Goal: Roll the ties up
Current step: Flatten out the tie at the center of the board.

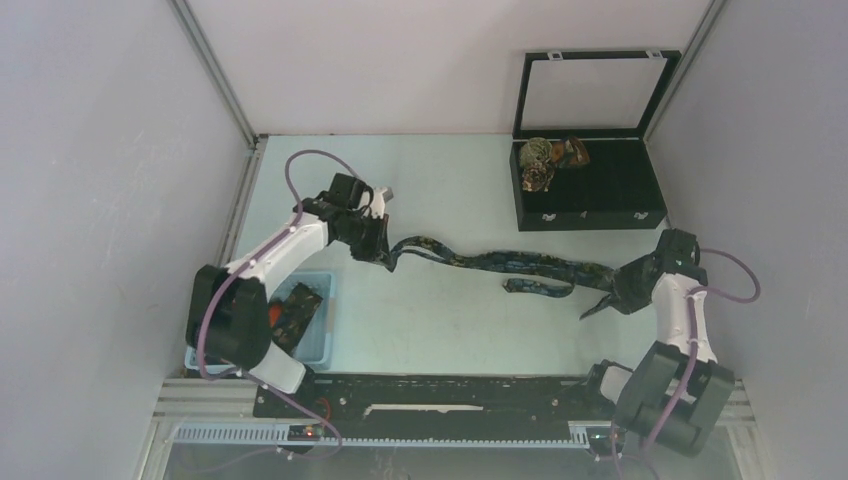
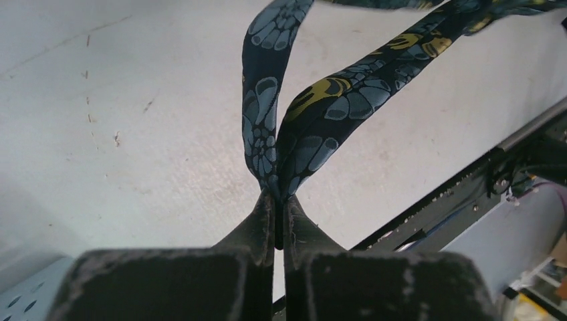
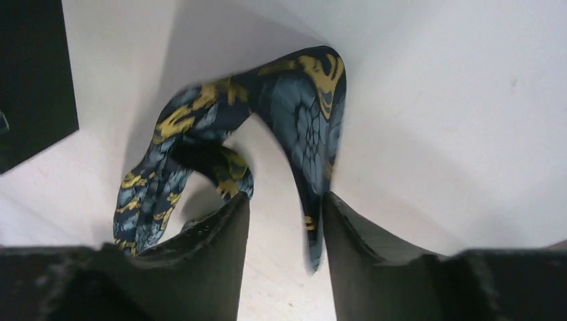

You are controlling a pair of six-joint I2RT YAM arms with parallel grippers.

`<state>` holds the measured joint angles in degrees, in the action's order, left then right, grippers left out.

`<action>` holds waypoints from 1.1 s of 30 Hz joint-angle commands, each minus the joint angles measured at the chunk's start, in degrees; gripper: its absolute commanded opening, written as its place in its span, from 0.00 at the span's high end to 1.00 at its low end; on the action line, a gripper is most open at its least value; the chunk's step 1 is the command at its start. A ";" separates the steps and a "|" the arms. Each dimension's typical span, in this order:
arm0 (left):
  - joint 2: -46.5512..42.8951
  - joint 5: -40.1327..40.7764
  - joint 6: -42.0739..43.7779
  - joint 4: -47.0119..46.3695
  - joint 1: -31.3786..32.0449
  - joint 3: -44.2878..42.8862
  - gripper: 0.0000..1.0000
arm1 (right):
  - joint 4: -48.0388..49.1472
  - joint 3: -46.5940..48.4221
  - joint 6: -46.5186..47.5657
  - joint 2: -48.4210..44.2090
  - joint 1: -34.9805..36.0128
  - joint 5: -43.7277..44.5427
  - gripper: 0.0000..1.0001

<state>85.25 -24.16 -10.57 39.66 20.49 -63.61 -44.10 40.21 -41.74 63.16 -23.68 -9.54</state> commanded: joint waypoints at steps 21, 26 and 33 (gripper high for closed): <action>24.98 -4.46 -5.14 4.79 -12.86 -21.56 0.72 | 2.38 15.60 4.37 3.65 18.73 20.36 0.22; 16.89 11.05 -5.48 6.91 -13.47 -21.37 0.41 | -2.68 13.67 3.70 0.97 29.97 22.77 0.22; 7.57 33.45 -3.36 9.62 -4.43 -19.74 0.00 | -3.10 4.52 0.95 -4.68 34.04 17.41 0.32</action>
<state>98.96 -5.45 -15.49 47.68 9.45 -83.46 -45.45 49.19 -39.03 61.23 9.56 9.47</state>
